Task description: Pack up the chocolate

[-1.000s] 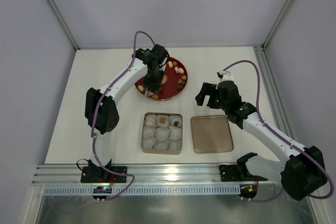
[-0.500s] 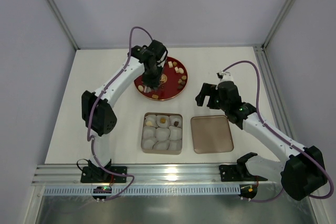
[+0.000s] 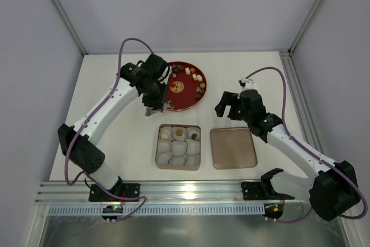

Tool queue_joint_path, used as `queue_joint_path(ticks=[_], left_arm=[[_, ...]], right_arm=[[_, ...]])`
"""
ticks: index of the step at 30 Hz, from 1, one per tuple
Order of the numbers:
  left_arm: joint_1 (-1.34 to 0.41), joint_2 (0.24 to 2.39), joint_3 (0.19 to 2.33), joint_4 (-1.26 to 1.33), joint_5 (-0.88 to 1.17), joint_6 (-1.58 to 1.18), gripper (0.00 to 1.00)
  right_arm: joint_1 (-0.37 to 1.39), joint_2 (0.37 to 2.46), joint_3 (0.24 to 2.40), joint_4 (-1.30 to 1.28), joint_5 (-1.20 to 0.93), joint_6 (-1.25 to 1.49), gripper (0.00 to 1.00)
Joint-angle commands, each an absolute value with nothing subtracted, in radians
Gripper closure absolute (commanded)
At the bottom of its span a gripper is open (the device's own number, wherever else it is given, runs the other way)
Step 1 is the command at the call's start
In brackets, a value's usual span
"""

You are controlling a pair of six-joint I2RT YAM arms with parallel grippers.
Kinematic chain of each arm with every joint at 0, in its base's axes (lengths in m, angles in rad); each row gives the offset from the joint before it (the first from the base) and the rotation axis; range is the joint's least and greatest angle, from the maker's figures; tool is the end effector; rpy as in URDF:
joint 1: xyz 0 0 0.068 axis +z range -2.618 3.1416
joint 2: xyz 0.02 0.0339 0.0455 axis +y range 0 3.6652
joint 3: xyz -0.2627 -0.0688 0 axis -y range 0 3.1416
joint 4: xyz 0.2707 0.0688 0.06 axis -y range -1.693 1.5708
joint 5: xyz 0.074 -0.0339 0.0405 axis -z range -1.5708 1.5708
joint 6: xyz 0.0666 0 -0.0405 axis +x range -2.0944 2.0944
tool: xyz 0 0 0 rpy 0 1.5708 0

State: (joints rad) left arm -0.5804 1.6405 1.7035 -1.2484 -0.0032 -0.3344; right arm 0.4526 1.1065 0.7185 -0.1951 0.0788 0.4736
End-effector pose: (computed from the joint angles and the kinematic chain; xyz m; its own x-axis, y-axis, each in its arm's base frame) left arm 0.2991 -0.1959 0.3222 -0.9116 0.2053 -0.3561 0.2627 0.9573 -0.1206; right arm 0.2656 0.1233 0.2242 -0.6126 0.2077 -0.7626 -0.1095 0.9332 0.3422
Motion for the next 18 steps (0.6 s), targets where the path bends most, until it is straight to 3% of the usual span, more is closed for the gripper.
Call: queue_joint_path(ticks=[1,18], left_arm=[[-0.595,1.536,1.636,-1.25,0.032,-0.356,0.73],[-0.719,1.226,1.31,-1.262,0.034,-0.462,0.73]], right_arm=[[0.459,1.112,0.716,-0.15,0.081,0.477,0.0],[0.46,1.14,0.742,-0.155,0.1,0.477,0.0]])
